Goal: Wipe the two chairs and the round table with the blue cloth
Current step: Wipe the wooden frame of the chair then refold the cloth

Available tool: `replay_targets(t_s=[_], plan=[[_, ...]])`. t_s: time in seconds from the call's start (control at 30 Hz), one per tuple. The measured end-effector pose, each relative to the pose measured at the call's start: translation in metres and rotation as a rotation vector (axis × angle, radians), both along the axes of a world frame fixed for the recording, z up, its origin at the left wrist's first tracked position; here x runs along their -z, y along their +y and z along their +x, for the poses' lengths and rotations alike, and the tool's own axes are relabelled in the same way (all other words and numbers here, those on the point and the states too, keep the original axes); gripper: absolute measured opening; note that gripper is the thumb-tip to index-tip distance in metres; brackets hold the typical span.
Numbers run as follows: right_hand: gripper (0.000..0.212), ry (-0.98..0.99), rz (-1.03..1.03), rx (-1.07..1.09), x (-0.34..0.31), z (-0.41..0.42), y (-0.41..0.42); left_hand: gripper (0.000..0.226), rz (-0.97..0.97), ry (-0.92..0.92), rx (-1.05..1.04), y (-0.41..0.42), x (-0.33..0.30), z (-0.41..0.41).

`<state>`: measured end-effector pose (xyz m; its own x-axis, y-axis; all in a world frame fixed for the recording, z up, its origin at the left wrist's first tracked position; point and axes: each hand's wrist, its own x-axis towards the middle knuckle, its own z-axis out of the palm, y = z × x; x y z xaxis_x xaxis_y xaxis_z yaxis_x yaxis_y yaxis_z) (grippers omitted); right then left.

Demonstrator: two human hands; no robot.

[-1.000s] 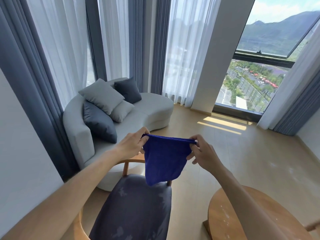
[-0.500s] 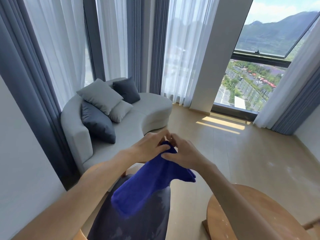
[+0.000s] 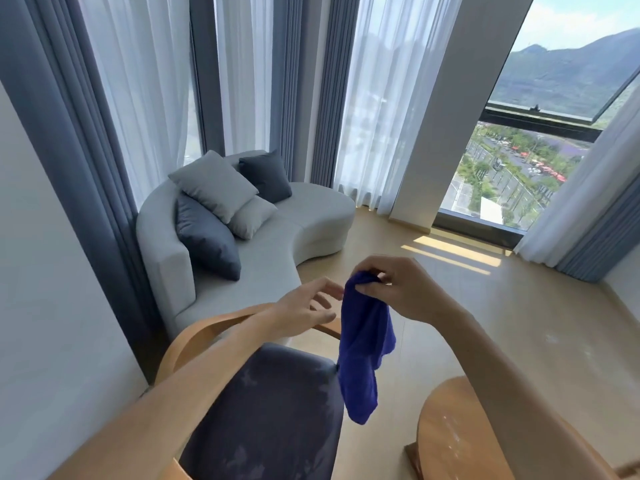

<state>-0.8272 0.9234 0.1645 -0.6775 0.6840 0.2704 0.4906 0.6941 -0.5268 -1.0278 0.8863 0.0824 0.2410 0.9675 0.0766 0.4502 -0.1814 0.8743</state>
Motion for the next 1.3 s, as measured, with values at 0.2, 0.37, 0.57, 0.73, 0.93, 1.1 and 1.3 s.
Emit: replay_targets(t_s=[0.2, 0.37, 0.57, 0.73, 0.93, 1.1, 1.3], plan=[[0.035, 0.142, -0.075, 0.034, -0.025, 0.026, 0.001, 0.031, -0.119, 0.044, 0.135, 0.005, 0.019, 0.009], [0.032, 0.274, -0.087, 0.097, -0.029, 0.042, 0.002, 0.036, -0.153, 0.190, 0.191, 0.002, 0.046, 0.002], [0.021, 0.344, -0.059, 0.247, -0.030, 0.066, 0.011, 0.019, -0.178, 0.252, 0.125, -0.009, 0.069, -0.023], [0.013, 0.339, -0.087, 0.478, -0.005, 0.099, 0.020, 0.012, -0.055, 0.343, -0.142, 0.009, 0.035, -0.070], [0.010, 0.202, -0.125, 0.611, 0.026, 0.100, 0.024, 0.020, 0.040, 0.452, -0.224, 0.022, 0.003, -0.086], [0.009, 0.053, -0.144, 0.672, 0.042, 0.093, 0.031, 0.018, -0.079, 0.430, -0.319, 0.027, 0.003, -0.082], [0.007, 0.004, -0.230, 0.700, 0.063, 0.072, 0.028, 0.020, -0.390, 0.268, -0.485, 0.030, 0.012, -0.060]])
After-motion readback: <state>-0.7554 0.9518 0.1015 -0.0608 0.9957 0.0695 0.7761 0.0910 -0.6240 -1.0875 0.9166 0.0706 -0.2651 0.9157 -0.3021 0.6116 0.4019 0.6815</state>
